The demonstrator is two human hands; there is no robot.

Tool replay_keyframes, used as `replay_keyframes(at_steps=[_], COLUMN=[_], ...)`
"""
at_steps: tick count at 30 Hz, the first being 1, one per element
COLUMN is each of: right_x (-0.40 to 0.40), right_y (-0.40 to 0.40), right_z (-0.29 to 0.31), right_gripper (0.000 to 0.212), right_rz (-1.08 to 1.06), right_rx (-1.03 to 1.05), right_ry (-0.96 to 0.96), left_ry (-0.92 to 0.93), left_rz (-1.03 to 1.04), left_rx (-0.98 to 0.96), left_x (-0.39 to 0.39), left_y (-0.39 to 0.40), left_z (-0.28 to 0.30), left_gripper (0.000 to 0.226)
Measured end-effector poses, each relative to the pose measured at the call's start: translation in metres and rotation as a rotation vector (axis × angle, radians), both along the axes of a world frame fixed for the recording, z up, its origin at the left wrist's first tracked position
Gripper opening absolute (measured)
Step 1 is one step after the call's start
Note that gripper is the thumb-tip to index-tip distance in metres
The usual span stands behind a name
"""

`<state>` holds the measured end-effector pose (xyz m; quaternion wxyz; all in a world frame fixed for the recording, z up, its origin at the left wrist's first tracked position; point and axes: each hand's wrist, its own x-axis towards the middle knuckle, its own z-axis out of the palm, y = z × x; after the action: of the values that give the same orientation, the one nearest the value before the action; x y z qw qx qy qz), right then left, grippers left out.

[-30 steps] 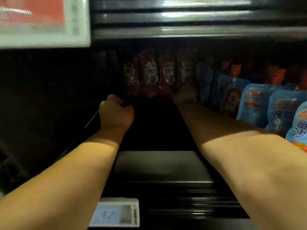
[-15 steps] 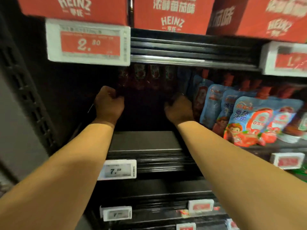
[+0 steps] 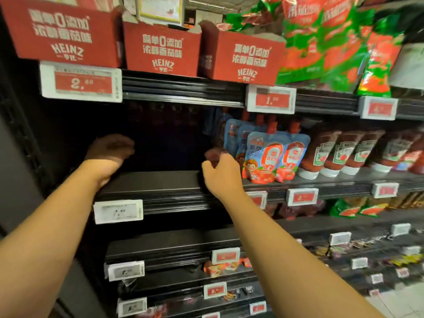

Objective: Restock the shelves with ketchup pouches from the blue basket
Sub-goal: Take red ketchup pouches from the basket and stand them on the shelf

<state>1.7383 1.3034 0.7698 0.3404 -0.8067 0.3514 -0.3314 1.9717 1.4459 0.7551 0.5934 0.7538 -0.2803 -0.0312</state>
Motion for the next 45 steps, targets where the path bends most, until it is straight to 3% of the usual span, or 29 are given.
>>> replay_keyframes(at_steps=[2,6,10,15,17,20,22,25,30,36,41,45], right_x=[-0.016,-0.063,-0.133,-0.217,-0.246,-0.291,-0.325,-0.367,-0.400,-0.390,-0.375,-0.367], right_y=[0.000,0.002,-0.008,-0.044,-0.051,-0.048,-0.036,-0.011,0.028,0.069,0.079,0.074], right_z=[-0.001,-0.006,-0.031,-0.121,-0.176,-0.256,-0.300,-0.357,-0.427,-0.538,-0.652,-0.741], right_gripper=[0.018,0.025,0.022,0.019,0.014,0.021,0.027,0.018,0.017,0.008,0.018,0.024], right_rz=[0.100,0.328,0.400,0.395,0.430,0.406,0.254,0.164,-0.026,-0.128,-0.088,-0.007], right_rx=[0.043,0.092,0.107,0.254,0.370,0.619,0.881,0.868,1.138,1.166,1.005,0.890], right_ry=[-0.075,-0.236,-0.301,-0.166,-0.027,0.242,0.398,0.608,0.682,0.743,0.872,0.978], left_ry=[-0.024,-0.080,-0.192,-0.296,-0.205,0.185,0.389,0.552,0.830,0.856,0.743,0.759], left_rz=[-0.024,0.020,0.151,0.198,0.150,0.090,0.042,-0.012,-0.064,-0.080,-0.097,-0.109], left_rx=[0.023,0.098,0.051,0.077,0.195,0.454,0.605,0.844,1.060,1.181,1.156,1.136], left_x=[-0.008,-0.030,-0.080,-0.215,-0.260,-0.317,-0.359,-0.411,-0.462,-0.482,-0.480,-0.471], left_y=[0.012,0.042,0.077,0.107,0.114,0.128,0.142,0.156,0.172,0.182,0.172,0.158], left_z=[0.000,-0.012,-0.032,-0.085,-0.134,-0.222,-0.274,-0.334,-0.421,-0.532,-0.629,-0.714], left_gripper=[0.031,0.019,0.022,0.019,0.015,0.015,0.012,0.007,0.024,0.030,0.032,0.061])
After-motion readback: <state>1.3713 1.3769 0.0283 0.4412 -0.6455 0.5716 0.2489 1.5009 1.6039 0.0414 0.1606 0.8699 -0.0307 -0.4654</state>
